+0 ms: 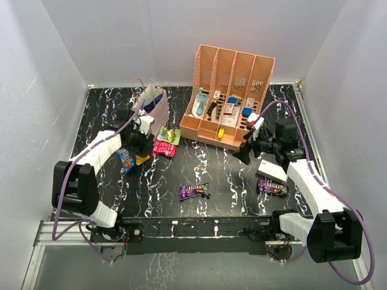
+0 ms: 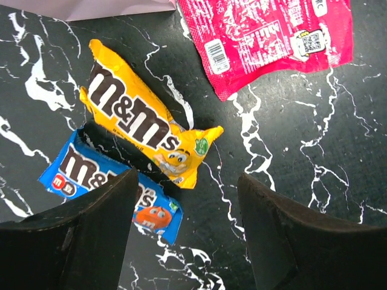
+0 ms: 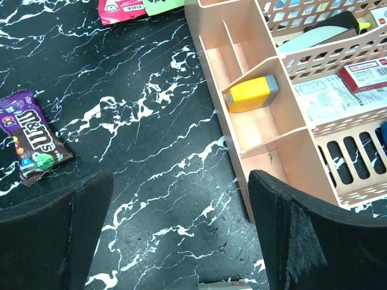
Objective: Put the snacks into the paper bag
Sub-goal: Pick up the snack from the center of the board.
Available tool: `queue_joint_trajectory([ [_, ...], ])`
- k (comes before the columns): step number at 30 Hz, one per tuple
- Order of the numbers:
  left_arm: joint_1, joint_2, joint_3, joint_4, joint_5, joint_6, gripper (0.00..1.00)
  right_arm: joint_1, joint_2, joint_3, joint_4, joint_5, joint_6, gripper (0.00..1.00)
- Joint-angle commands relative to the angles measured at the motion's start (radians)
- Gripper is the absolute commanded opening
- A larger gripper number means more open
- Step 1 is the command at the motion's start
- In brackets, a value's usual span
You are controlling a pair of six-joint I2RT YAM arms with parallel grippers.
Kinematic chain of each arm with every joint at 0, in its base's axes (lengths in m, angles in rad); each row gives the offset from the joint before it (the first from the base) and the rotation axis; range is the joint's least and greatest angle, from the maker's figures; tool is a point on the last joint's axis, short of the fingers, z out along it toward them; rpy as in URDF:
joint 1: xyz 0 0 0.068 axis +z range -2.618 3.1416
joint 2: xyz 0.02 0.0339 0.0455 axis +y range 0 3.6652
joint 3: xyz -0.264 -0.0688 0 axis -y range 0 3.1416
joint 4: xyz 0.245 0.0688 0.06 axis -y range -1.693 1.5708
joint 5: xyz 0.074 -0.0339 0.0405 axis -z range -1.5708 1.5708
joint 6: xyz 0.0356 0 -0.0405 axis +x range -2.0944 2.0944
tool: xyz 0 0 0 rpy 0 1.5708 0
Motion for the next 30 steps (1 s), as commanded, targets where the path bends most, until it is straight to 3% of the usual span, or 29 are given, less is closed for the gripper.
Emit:
queue_joint_trajectory([
  [1,0.007,0.048,-0.018,0.054,0.025,-0.034,0.64,-0.005,-0.012,0.017,0.015,-0.007,-0.012,0.99],
  [12,0.016,0.05,-0.085,0.059,-0.007,-0.001,0.64,-0.005,-0.009,0.016,0.017,-0.009,-0.014,0.98],
  [30,0.018,0.099,-0.163,0.187,-0.007,0.063,0.47,-0.006,-0.009,0.014,0.017,-0.009,-0.013,0.98],
])
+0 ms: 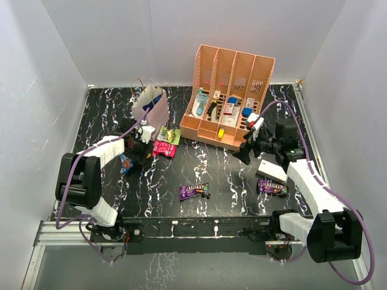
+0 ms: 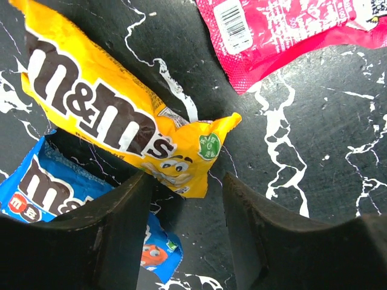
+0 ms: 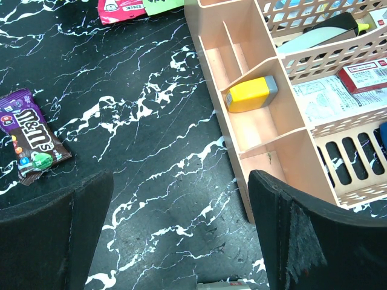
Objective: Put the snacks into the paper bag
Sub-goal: Pick up the snack from the center of the board.
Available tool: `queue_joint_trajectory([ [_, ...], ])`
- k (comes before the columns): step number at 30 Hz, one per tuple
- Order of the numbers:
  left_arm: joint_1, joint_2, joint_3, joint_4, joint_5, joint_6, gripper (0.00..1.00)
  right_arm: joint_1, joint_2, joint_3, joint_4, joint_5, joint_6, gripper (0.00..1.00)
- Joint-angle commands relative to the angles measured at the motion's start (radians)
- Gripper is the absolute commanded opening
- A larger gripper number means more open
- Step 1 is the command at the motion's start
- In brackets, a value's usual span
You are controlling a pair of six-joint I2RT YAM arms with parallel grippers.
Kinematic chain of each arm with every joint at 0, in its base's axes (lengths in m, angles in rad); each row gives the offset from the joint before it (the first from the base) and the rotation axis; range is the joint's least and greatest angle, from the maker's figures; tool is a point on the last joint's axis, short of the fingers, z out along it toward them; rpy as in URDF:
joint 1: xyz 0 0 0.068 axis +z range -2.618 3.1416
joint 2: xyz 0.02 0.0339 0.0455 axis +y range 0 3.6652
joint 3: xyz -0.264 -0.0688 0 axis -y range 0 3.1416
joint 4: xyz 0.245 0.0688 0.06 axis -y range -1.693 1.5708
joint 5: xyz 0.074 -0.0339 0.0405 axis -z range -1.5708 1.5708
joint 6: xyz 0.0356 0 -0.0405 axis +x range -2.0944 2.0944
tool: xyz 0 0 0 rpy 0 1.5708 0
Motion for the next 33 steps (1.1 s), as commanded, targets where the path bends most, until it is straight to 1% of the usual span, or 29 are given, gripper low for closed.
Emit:
queue_joint_trajectory([
  [1,0.005,0.002,-0.035,0.047,0.006,0.024,0.46,-0.007,-0.009,0.014,0.017,-0.009,-0.004,0.99],
  [12,0.006,0.031,-0.057,0.091,-0.003,0.01,0.2,-0.014,-0.015,0.011,0.021,-0.02,0.0,0.98],
  [18,0.006,0.002,-0.046,0.037,-0.013,0.037,0.07,-0.018,-0.022,0.012,0.02,-0.028,0.002,0.99],
  [22,0.005,-0.047,-0.007,-0.105,-0.012,0.072,0.0,-0.018,-0.022,0.011,0.02,-0.03,0.001,0.98],
  [29,0.006,-0.167,0.11,-0.418,0.048,0.123,0.0,-0.018,-0.009,0.015,0.019,-0.033,0.002,0.98],
  [33,0.005,-0.267,0.203,-0.547,0.101,0.129,0.0,-0.017,-0.006,0.018,0.016,-0.032,0.001,0.98],
])
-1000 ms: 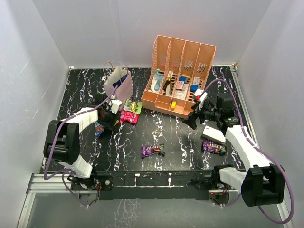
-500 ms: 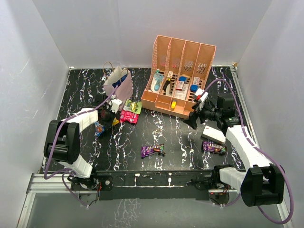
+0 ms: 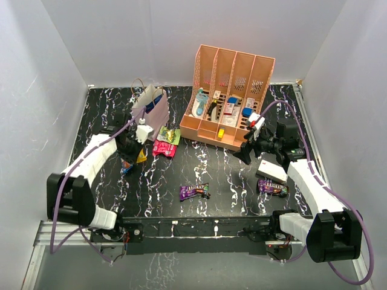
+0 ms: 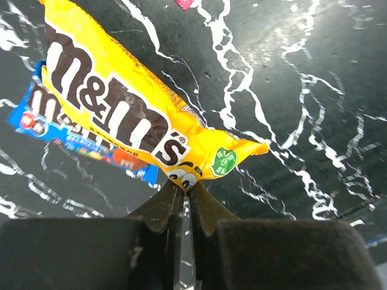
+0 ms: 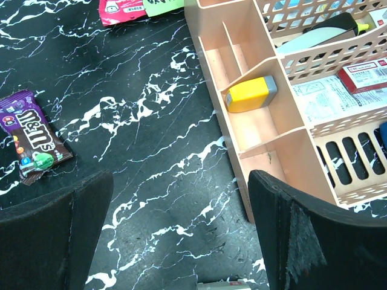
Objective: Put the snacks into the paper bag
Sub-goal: Pick up the snack from the center of the board, then place the snack in the paper bag.
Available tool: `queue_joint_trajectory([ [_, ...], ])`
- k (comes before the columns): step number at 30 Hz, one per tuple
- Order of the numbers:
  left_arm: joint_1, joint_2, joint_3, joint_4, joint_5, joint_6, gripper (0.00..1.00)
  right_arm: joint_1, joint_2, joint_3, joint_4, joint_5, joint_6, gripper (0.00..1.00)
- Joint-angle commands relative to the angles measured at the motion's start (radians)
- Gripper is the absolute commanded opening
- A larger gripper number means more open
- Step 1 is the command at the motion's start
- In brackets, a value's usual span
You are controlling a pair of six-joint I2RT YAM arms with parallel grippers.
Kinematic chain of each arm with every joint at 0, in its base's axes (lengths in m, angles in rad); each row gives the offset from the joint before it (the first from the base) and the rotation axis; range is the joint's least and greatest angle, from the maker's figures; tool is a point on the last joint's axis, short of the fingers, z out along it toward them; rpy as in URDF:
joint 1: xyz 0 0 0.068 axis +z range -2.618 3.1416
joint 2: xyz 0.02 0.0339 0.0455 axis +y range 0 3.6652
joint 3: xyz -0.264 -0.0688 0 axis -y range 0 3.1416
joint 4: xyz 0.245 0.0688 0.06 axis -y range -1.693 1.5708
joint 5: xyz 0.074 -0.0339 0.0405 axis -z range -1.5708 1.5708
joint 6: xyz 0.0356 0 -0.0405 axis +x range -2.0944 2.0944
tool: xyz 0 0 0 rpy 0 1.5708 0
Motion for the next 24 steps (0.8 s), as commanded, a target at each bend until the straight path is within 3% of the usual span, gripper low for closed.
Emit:
queue_joint_trajectory([
  [1,0.006,-0.141,0.141,-0.235,0.086,0.028,0.0,-0.004,-0.008,0.018,0.015,-0.017,0.0,0.98],
  [9,0.005,-0.212,0.356,-0.363,0.141,0.022,0.0,-0.006,-0.027,0.02,0.011,-0.018,-0.001,0.98],
  [14,0.006,-0.197,0.466,-0.335,0.178,-0.031,0.0,-0.005,-0.034,0.02,0.011,-0.019,-0.002,0.98],
  [24,0.006,-0.026,0.699,-0.209,0.355,-0.138,0.0,-0.005,-0.036,0.018,0.009,-0.021,-0.004,0.98],
])
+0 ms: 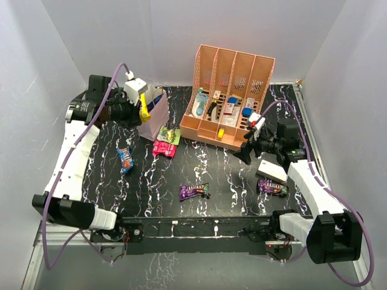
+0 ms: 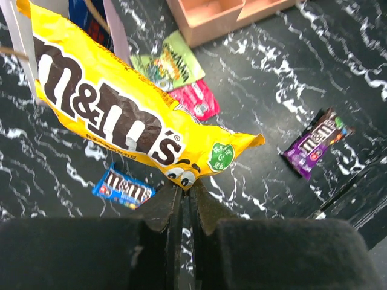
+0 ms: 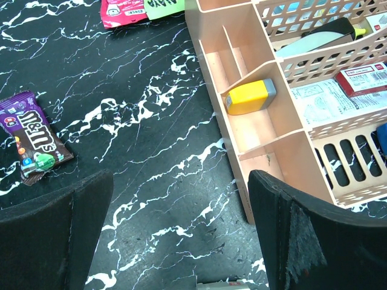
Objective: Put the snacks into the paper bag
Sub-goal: Place the snack in the paper bag.
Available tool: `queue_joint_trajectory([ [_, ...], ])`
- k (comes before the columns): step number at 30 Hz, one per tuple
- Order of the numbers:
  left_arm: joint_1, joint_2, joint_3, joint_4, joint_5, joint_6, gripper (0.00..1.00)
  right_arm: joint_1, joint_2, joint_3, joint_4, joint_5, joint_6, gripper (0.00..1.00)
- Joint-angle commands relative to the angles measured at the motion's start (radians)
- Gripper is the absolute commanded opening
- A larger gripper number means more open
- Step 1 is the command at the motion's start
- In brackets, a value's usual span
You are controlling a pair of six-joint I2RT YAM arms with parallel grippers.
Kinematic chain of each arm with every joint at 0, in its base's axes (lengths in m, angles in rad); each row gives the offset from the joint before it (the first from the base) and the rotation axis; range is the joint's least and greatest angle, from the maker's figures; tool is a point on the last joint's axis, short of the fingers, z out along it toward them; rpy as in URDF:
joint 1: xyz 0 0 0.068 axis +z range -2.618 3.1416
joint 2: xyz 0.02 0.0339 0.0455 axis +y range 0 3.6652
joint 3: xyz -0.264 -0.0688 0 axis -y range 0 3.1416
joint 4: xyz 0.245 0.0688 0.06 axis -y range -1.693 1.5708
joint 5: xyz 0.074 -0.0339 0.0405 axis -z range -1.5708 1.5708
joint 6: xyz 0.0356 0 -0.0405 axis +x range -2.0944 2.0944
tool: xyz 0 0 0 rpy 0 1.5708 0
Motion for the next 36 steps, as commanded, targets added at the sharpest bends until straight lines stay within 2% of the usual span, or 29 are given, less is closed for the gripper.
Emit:
queue_joint_trajectory([
  [1,0.007,0.071,0.089,0.072,0.121,-0.066,0.0,-0.005,-0.026,0.018,0.009,-0.016,-0.003,0.98],
  [8,0.035,0.188,0.178,0.154,0.205,-0.129,0.0,-0.005,-0.021,0.017,0.009,-0.013,-0.006,0.98],
  [16,0.114,0.273,0.231,0.154,0.315,-0.153,0.0,-0.005,-0.017,0.015,0.008,-0.009,-0.01,0.98],
  [22,0.158,0.349,0.295,0.062,0.378,-0.088,0.0,-0.005,-0.008,0.015,0.01,-0.008,-0.012,0.98],
  [28,0.162,0.446,0.424,-0.102,0.448,0.032,0.0,-0.005,0.0,0.015,0.01,-0.008,-0.011,0.98],
  [36,0.162,0.499,0.493,-0.19,0.483,0.114,0.0,-0.005,0.002,0.015,0.011,-0.004,-0.013,0.98],
])
